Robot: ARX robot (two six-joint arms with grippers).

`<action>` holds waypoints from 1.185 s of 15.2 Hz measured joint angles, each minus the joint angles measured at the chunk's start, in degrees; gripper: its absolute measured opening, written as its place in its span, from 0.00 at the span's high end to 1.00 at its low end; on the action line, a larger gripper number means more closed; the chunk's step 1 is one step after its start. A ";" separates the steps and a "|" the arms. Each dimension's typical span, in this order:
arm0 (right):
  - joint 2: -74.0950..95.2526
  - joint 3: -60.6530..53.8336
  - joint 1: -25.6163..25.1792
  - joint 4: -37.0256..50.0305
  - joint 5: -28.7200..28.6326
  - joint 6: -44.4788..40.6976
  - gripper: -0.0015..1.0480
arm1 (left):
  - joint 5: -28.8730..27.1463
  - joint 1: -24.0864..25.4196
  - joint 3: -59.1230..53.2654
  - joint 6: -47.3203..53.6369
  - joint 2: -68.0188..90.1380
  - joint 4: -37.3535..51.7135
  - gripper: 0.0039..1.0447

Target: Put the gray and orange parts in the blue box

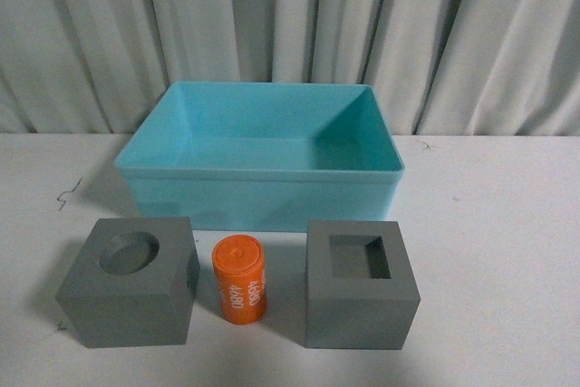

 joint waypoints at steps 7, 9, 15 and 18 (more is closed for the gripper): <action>0.00 0.00 0.00 0.00 0.00 0.00 0.06 | 0.00 0.00 0.00 0.00 0.00 -0.02 0.06; 0.00 0.00 0.00 0.00 0.00 0.00 0.06 | 0.00 0.00 0.00 -0.02 -0.02 -0.02 0.06; 0.00 0.00 0.00 0.00 0.02 0.00 0.06 | 0.00 0.00 0.00 -0.02 0.00 0.00 0.06; 0.00 0.00 0.00 0.00 0.02 0.00 0.06 | 0.00 0.00 0.00 0.00 0.00 0.00 0.06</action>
